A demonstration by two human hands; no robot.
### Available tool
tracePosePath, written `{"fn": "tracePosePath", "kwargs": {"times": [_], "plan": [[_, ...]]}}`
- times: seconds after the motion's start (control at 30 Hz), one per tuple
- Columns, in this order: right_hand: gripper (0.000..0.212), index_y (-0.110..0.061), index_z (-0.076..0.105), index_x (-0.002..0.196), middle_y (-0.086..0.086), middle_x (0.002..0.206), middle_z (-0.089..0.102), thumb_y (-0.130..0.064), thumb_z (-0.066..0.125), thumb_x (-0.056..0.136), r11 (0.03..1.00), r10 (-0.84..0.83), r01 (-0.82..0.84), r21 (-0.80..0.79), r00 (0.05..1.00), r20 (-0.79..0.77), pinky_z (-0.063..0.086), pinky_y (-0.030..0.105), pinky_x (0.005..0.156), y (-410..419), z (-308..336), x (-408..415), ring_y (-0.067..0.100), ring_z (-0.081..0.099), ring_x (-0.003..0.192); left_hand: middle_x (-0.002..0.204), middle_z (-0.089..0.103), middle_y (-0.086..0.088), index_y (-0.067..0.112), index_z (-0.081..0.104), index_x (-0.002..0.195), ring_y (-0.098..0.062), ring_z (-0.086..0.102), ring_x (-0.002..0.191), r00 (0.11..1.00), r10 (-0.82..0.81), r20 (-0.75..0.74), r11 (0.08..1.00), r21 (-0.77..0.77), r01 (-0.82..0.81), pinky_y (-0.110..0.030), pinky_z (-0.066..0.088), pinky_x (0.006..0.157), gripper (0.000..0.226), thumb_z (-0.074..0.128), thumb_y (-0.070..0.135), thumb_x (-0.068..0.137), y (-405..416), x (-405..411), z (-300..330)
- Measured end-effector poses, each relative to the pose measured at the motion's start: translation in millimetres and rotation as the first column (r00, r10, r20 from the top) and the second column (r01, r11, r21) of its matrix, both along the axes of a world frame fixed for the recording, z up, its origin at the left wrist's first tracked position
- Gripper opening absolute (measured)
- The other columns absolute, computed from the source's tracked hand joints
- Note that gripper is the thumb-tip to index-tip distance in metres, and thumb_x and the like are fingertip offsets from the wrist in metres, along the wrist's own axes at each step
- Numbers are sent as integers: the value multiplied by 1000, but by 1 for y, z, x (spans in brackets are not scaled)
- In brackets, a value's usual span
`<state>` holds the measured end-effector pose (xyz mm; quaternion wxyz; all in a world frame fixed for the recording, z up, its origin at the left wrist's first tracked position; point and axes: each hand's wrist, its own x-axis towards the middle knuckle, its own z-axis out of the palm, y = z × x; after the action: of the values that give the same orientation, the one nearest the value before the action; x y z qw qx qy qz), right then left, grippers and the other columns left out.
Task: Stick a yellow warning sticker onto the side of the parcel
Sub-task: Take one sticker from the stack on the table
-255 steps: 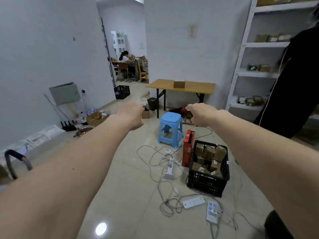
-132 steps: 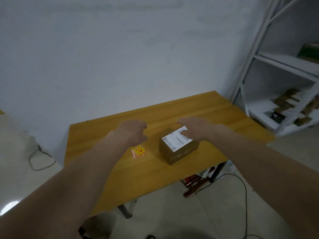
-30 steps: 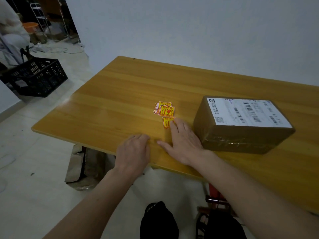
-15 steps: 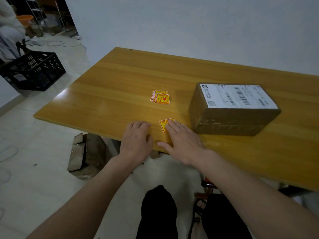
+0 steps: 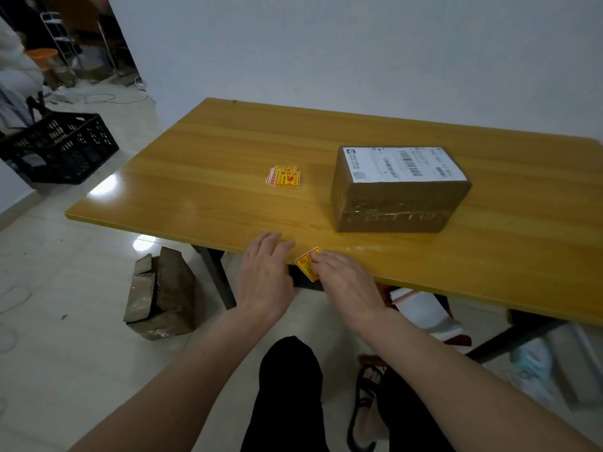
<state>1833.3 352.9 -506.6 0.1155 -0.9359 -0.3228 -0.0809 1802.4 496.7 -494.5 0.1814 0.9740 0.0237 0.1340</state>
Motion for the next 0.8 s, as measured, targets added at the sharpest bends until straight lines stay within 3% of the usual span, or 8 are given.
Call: {"fn": "tracePosePath", "kwargs": {"times": [0.07, 0.13, 0.27, 0.4, 0.53, 0.63, 0.7, 0.8], "plan": [[18, -9, 73, 92, 9, 97, 74, -2, 69, 76, 998, -30, 33, 54, 998, -57, 56, 35, 70, -2, 12, -3, 29, 69, 91, 141, 44, -5, 16, 48, 130, -24, 31, 132, 1000, 18, 2, 999, -32, -18, -35, 25, 109, 57, 55, 1, 76, -8, -8, 3], [19, -16, 72, 98, 4, 94, 73, -11, 57, 90, 976, -88, 119, 182, 982, -170, 52, 37, 70, -9, 25, -2, 24, 66, 86, 138, 45, -1, 19, 45, 133, -20, 33, 127, 1000, -8, 15, 995, -102, 9, -30, 27, 105, 56, 57, 4, 80, -16, -14, 7], [10, -16, 74, 89, -2, 89, 74, -14, 64, 88, 798, -126, 363, 481, 881, -456, 54, 29, 79, -31, 49, -6, 12, 67, 87, 130, 52, 4, 22, 44, 133, -12, 43, 121, 995, -63, -75, 911, -412, 27, -26, 35, 100, 54, 63, 11, 83, -31, -14, 24], [14, -23, 66, 75, -3, 79, 71, -14, 66, 85, 709, -88, 427, 561, 843, -531, 51, 26, 70, -53, 62, -17, 12, 66, 78, 109, 67, 4, 19, 60, 117, -8, 62, 99, 982, -118, -148, 705, -709, -23, -26, 50, 85, 41, 73, 18, 78, -57, -14, 38], [14, -16, 62, 71, 5, 73, 65, -14, 69, 83, 599, -72, 501, 624, 810, -582, 50, 34, 69, -71, 64, -25, 19, 60, 70, 76, 72, -2, 12, 68, 73, -2, 64, 64, 989, -81, -124, 517, -854, -65, -16, 48, 60, 8, 74, 9, 76, -77, -16, 41], [12, -11, 62, 74, 6, 72, 59, -15, 71, 81, 526, -83, 554, 645, 788, -610, 46, 33, 67, -82, 65, -27, 17, 52, 68, 79, 74, -3, 10, 72, 77, -11, 67, 72, 993, -3, -121, 449, -887, -107, -23, 53, 69, 2, 74, 9, 76, -88, -18, 42], [14, -12, 57, 79, 4, 75, 56, -17, 71, 81, 491, -170, 582, 649, 794, -583, 45, 31, 66, -88, 67, -28, 15, 50, 68, 78, 72, 5, 13, 73, 83, -3, 65, 72, 991, 99, -92, 473, -872, -128, -14, 51, 67, 4, 72, 12, 79, -94, -16, 46], [16, -15, 54, 81, 2, 76, 55, -23, 68, 83, 478, -222, 593, 648, 795, -564, 50, 33, 67, -90, 73, -32, 15, 52, 71, 75, 64, 17, 22, 73, 88, 4, 58, 72, 980, 198, 18, 642, -758, -116, -11, 43, 66, 9, 67, 19, 83, -99, -16, 50]]}}
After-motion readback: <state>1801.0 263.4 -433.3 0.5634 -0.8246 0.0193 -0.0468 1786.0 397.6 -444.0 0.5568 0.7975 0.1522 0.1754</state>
